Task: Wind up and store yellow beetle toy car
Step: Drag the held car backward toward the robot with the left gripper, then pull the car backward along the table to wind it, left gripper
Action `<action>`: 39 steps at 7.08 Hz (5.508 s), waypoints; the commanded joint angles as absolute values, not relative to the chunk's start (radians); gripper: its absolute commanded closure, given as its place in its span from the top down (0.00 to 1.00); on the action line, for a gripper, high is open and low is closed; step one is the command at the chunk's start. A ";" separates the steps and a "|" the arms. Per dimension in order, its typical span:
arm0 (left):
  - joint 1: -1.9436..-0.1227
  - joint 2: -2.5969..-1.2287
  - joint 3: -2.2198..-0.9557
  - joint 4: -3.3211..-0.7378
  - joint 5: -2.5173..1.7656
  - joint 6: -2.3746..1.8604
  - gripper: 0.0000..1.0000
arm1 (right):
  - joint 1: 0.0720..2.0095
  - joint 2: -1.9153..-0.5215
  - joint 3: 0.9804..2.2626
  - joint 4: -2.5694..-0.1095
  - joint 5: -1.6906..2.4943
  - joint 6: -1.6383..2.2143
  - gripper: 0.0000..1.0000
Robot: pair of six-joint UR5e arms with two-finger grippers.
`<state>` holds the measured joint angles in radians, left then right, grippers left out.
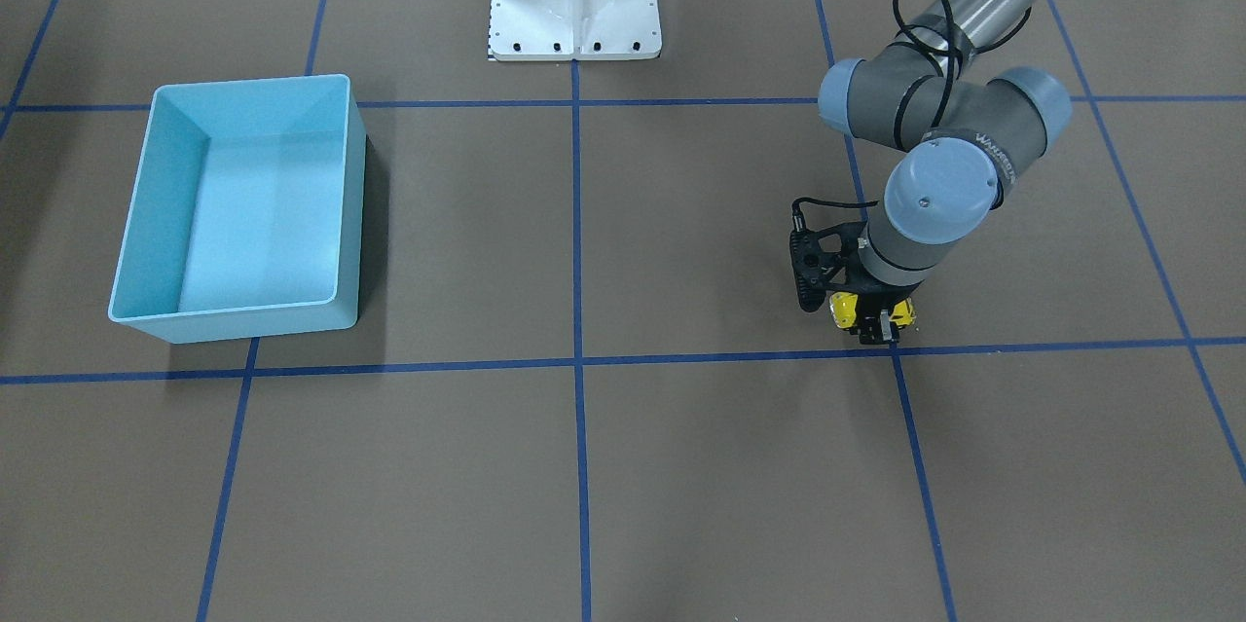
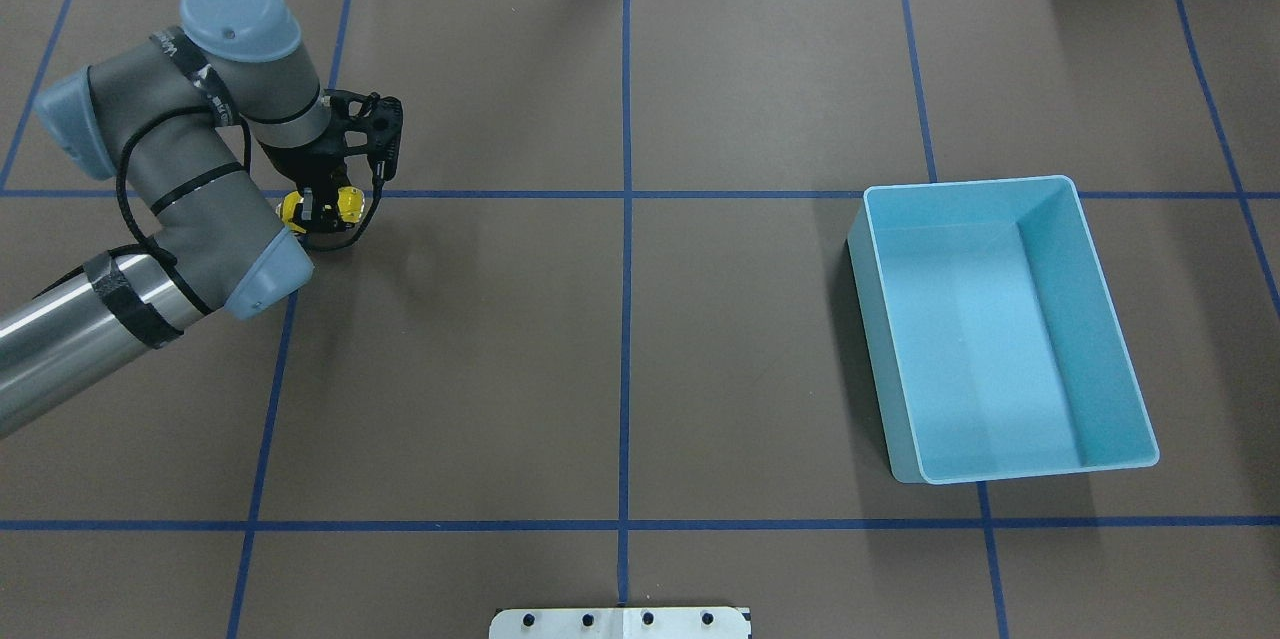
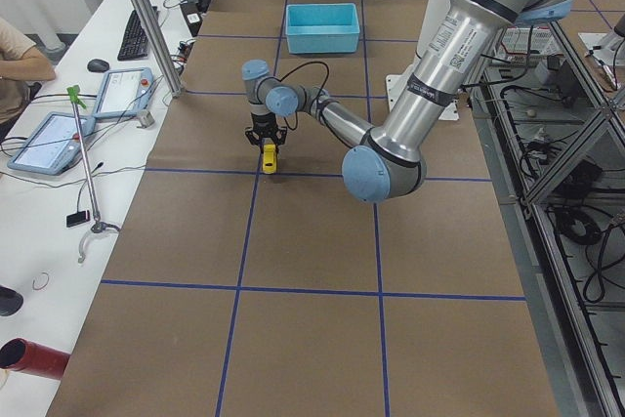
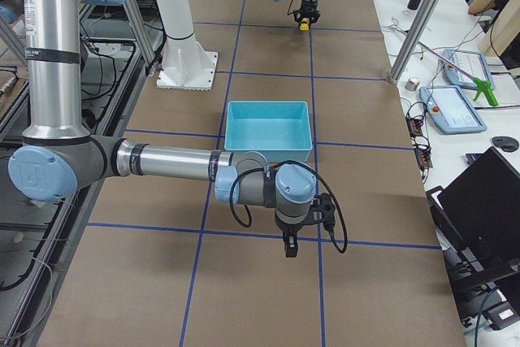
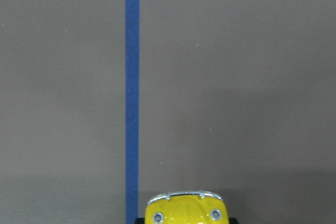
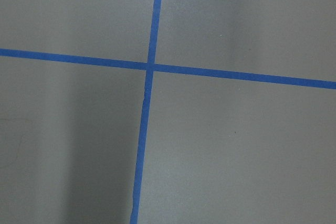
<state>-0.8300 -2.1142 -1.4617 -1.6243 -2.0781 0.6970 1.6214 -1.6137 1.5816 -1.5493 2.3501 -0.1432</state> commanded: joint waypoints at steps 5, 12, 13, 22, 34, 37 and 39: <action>-0.825 -2.088 -1.456 -1.712 -2.086 0.761 0.00 | 1.620 -1.614 1.580 -1.549 2.347 -0.147 1.00; -0.822 -2.051 -1.442 -1.756 -2.160 0.765 0.00 | 1.620 -1.615 1.577 -1.549 2.347 -0.147 1.00; -0.822 -2.040 -1.442 -1.772 -2.161 0.765 0.00 | 1.620 -1.615 1.577 -1.549 2.349 -0.147 1.00; -0.847 -1.970 -1.457 -1.862 -2.232 0.833 0.00 | 1.620 -1.615 1.575 -1.551 2.349 -0.147 1.00; -0.928 -1.848 -1.454 -1.994 -2.321 0.922 0.00 | 1.620 -1.617 1.575 -1.551 2.350 -0.147 1.00; -0.943 -1.798 -1.450 -2.065 -2.327 0.933 0.00 | 1.620 -1.617 1.574 -1.551 2.350 -0.147 1.00; -0.960 -1.778 -1.447 -2.066 -2.349 0.966 0.00 | 1.620 -1.617 1.574 -1.551 2.350 -0.147 1.00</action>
